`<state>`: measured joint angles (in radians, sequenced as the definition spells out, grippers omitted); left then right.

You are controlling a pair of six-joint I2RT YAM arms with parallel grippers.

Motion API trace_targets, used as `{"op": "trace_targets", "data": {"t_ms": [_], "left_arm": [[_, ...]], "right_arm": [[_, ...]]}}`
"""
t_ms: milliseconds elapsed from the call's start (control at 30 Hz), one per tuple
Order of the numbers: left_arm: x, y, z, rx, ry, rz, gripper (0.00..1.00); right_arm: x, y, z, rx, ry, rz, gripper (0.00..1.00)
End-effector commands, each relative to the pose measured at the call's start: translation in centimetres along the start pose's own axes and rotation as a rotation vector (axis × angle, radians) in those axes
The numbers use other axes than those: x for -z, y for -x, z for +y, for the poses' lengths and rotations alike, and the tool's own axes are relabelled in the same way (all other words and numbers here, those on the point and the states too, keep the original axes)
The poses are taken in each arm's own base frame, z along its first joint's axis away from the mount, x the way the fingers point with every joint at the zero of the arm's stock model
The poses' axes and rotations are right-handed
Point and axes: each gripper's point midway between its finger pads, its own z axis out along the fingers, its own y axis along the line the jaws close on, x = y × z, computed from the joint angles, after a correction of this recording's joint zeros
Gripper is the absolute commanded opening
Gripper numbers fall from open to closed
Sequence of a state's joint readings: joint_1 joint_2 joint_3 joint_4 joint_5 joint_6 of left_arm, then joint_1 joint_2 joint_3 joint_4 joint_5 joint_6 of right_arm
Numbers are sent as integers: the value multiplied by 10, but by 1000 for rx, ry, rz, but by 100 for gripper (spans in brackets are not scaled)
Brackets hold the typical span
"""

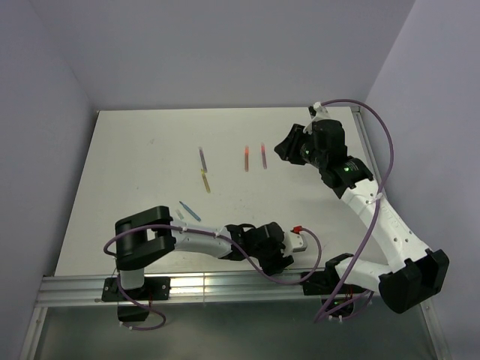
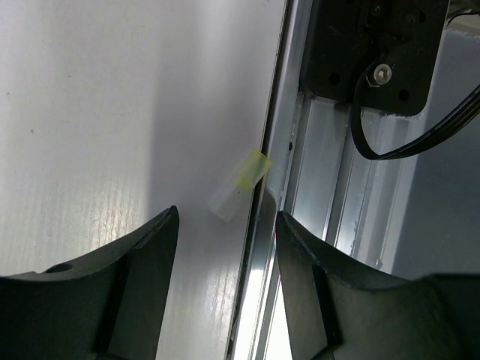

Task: Insert the pens into the pen caps
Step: Move the pen cap to the center of the board.

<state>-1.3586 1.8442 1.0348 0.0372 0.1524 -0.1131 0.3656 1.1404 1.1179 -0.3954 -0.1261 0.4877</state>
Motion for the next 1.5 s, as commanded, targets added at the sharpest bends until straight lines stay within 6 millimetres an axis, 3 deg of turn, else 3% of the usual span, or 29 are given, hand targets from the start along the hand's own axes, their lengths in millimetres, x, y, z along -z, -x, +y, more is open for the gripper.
{"op": "trace_targets", "data": {"t_ms": [0,367,1067,1200,1333,1467], "left_arm": [[-2,18,-8,-43,-17,-39,59],[-10,20,-8,-49,-13,-39,58],[-25,1,-17,-80,14,24,50],[-27,-6,-16,-72,25,42,41],[-30,-12,-14,-69,39,57,21],[-32,-17,-9,-65,68,70,8]], "right_arm": [[9,17,9,19,44,-69,40],[10,17,9,21,44,-66,40],[16,18,12,19,59,-76,40],[17,16,12,19,66,-76,40],[18,16,12,21,66,-78,40],[18,16,13,26,69,-76,40]]}}
